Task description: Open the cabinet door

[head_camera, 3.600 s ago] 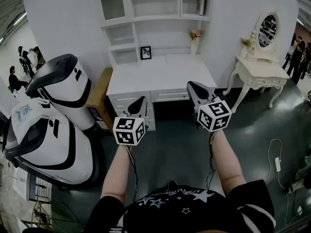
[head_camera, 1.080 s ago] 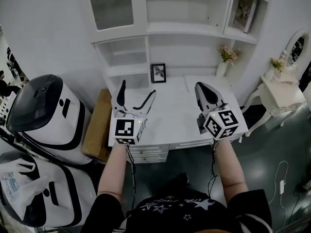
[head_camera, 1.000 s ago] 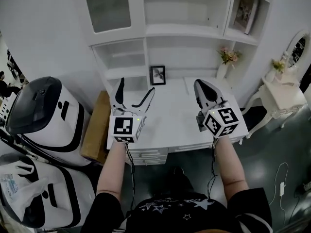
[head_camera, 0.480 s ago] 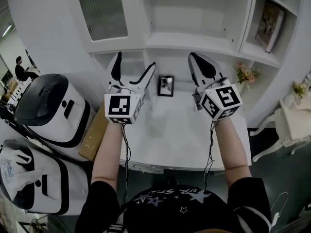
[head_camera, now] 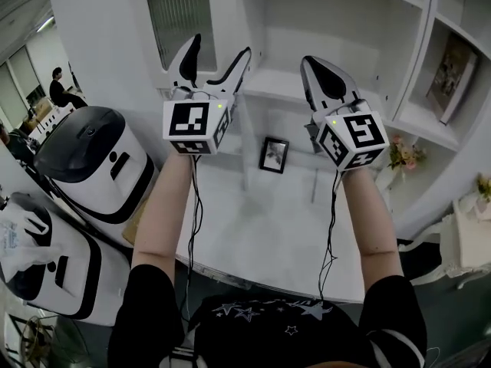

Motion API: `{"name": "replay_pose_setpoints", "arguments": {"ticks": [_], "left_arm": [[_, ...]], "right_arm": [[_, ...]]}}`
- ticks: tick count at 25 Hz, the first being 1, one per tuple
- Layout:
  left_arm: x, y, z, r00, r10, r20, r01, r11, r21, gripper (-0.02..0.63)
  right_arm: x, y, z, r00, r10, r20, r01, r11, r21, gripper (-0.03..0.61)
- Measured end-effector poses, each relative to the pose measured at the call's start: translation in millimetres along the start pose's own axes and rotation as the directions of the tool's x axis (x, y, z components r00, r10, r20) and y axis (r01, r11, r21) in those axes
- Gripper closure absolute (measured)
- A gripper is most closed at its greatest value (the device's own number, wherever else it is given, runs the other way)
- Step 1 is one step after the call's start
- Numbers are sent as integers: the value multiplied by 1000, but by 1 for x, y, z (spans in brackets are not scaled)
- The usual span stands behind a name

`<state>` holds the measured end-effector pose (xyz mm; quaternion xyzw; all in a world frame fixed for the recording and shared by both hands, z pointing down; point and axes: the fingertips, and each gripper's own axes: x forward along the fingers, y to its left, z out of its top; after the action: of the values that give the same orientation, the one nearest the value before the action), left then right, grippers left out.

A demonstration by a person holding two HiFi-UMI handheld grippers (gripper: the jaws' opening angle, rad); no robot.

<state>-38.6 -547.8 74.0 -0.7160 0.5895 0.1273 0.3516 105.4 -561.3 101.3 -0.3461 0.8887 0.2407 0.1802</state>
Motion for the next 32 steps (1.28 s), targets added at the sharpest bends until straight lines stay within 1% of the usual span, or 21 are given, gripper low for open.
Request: {"name": "replay_pose_setpoints", "arguments": {"ticks": [1,4,6,8,9,11,14,16,19,22,24,27,29,30,32], "left_arm": [[6,8,5,1000,13,11,-13,1000,0,235],[28,30,18,998,42,47,-42,999,-3,298],[44,40,24,998,35,57,-35,999,-2,332],[58,48,28,998,19,57,-18,1000,-7,389],[65,52,30,998,13,61,-12,1000,-14,397],[77,60,35,997,9,74,-7,1000,-20,397],[93,71,40,996,21,90,-19,1000,-17,403],[103,77,42,995,21,97,-18,999,-32,410],[117,82,42,995,1,102,5,998,-60,410],[128,87,42,994,3,113,6,997,-77,410],[136,89,40,995,2,105,8,996,-87,410],[143,91,38,995,14,100,-3,994,-109,420],[143,95,39,992,38,116,-22,991,-133,454],[142,97,39,992,47,121,-30,990,-136,465],[142,96,41,992,50,118,-36,993,-116,470]], "right_arm": [[7,-1,4,1000,6,6,-6,1000,6,572],[25,-10,19,999,10,32,-10,1000,11,572],[34,-17,28,999,4,45,-4,1000,5,572],[43,-21,35,999,-3,52,3,1000,-1,572],[47,-23,39,998,-7,56,7,1000,-4,572],[55,-27,44,998,-17,64,17,1000,-4,572],[63,-31,48,996,-31,78,32,999,-4,572],[68,-31,51,996,-37,84,39,999,-19,572],[76,-26,56,995,-35,92,39,999,-35,572],[81,-22,60,994,-39,105,44,998,-42,572],[83,-23,59,993,-46,105,51,998,-47,572],[86,-26,55,994,-47,99,49,999,-19,572],[87,-29,53,994,-49,96,49,999,2,572],[87,-29,51,994,-50,96,49,999,10,572],[86,-29,50,995,-46,94,44,999,23,572]]}}
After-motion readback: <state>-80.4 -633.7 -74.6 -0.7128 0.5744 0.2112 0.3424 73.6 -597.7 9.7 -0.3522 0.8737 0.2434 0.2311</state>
